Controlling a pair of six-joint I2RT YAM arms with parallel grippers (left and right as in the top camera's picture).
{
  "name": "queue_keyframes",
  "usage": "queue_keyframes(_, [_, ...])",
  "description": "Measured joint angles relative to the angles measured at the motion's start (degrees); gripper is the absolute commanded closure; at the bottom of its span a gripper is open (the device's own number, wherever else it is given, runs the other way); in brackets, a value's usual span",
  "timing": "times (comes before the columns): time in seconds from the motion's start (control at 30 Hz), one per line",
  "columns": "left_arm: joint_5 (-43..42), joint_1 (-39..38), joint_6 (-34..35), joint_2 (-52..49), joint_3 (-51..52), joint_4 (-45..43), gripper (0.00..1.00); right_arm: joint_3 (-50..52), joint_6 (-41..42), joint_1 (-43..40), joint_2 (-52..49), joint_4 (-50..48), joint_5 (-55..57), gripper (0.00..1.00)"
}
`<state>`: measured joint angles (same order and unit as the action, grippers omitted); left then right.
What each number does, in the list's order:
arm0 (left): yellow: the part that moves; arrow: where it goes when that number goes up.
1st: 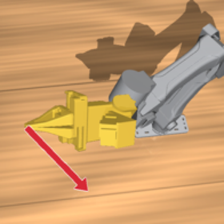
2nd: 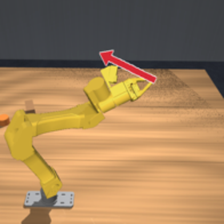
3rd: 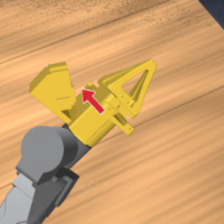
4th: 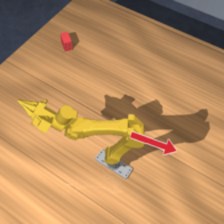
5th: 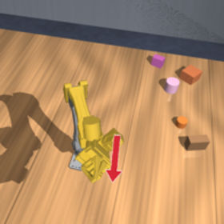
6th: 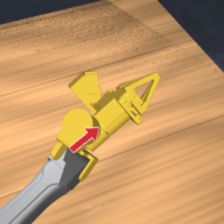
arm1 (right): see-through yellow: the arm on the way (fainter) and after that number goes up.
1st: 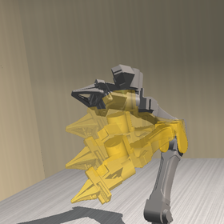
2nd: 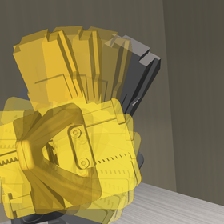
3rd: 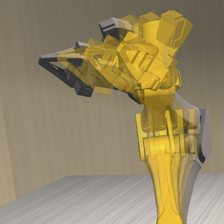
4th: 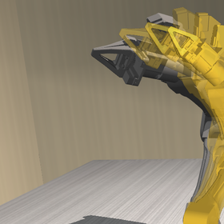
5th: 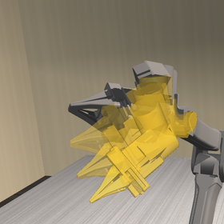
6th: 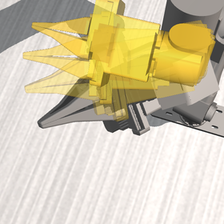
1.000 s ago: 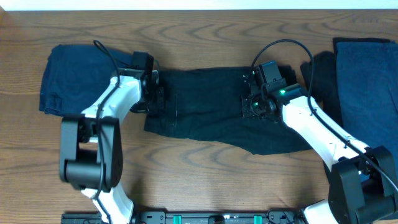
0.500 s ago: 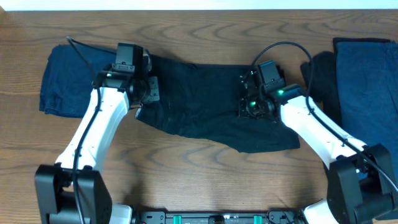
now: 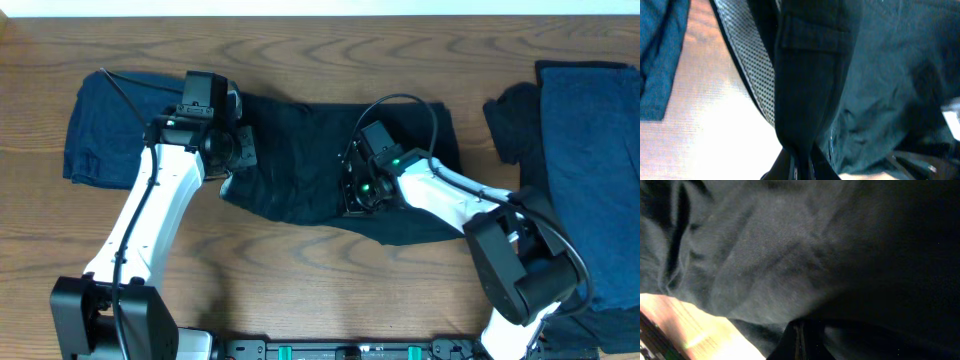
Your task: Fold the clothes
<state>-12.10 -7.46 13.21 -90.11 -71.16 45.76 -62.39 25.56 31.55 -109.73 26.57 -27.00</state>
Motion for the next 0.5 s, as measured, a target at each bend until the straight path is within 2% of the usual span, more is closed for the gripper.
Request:
queue_keyframes(0.23, [-1.2, 0.0, 0.4, 0.0, -7.6, 7.0, 0.94, 0.0, 0.5, 0.7, -1.0, -1.0, -0.1, 0.99])
queue_keyframes(0.5, [-2.4, -0.2, 1.6, 0.0, -10.2, 7.1, 0.94, 0.0, 0.7, 3.7, -1.9, -3.9, -1.2, 0.99])
